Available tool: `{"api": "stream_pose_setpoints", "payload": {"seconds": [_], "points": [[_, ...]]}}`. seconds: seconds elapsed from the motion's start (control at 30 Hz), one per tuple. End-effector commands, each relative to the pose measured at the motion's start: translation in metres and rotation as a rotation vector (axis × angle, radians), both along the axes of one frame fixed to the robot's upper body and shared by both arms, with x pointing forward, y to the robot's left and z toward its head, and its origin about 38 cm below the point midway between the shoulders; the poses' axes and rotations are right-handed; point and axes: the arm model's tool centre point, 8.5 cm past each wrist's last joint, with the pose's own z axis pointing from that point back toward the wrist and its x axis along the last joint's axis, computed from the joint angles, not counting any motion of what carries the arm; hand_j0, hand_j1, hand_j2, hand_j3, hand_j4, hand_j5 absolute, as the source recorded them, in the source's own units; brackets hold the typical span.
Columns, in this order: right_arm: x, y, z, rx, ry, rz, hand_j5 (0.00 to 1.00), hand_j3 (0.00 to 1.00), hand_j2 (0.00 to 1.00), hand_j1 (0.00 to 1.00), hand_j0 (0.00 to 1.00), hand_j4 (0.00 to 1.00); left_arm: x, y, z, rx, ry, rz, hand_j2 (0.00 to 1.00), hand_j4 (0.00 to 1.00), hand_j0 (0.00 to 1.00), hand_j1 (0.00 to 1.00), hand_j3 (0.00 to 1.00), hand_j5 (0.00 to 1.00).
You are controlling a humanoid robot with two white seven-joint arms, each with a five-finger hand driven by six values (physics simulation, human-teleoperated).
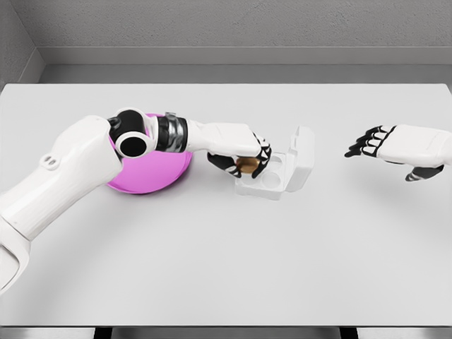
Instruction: Pack egg into the box and close the box lid
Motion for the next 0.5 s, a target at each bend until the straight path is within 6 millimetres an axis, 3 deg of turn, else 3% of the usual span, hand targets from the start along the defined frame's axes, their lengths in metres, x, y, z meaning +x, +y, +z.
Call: {"api": "stream_pose_setpoints", "payload": {"seconds": [0.0, 0.47], "points": [[-0.0002, 0.0, -0.0005, 0.004, 0.003, -0.002, 1.0, 1.0, 1.0, 1.0, 1.0, 1.0, -0.001, -0.0037, -0.0015, -0.005, 0.008, -0.002, 0.33, 0.33, 0.33, 0.33, 0.33, 0.33], [-0.0004, 0.0011, -0.0021, 0.006, 0.006, 0.0, 1.0, 1.0, 1.0, 1.0, 1.0, 1.0, 0.0031, -0.0032, -0.0085, 0.019, 0.008, 0.013, 0.43, 0.43, 0.43, 0.43, 0.43, 0.43]]}}
